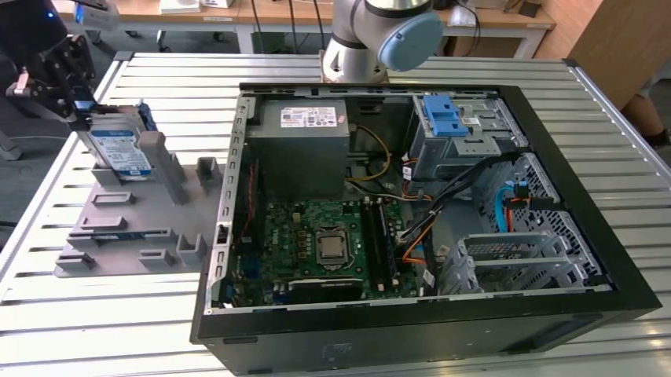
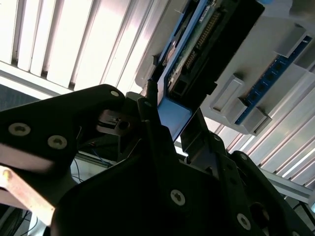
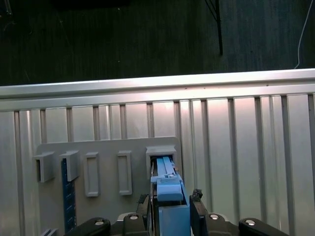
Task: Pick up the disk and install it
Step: 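Pick up the disk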
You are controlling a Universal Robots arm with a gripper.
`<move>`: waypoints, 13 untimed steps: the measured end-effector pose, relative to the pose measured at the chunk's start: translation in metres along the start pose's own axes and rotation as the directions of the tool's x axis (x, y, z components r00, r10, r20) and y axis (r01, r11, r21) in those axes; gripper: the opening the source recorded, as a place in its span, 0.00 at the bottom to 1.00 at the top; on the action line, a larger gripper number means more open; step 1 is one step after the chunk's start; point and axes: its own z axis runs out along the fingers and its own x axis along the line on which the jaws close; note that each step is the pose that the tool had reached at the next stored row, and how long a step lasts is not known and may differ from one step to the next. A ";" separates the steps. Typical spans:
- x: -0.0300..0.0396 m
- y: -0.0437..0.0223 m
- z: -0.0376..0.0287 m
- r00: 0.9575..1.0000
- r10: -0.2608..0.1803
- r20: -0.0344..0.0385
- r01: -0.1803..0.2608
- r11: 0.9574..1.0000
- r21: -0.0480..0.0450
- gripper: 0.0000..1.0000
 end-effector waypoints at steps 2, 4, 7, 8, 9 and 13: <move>0.0000 0.0000 0.0018 1.000 0.000 0.000 0.000 1.000 -0.001 0.45; 0.0000 0.0001 0.0028 1.000 0.000 0.000 0.000 1.000 -0.002 0.45; 0.0000 0.0001 0.0044 1.000 0.000 0.000 0.000 1.000 -0.002 0.45; 0.0000 0.0000 0.0048 1.000 0.000 0.000 0.000 1.000 -0.002 0.45; 0.0000 0.0000 0.0052 1.000 0.000 0.000 0.000 1.000 -0.002 0.45; 0.0000 0.0001 0.0071 1.000 0.000 0.000 0.000 1.000 -0.003 0.45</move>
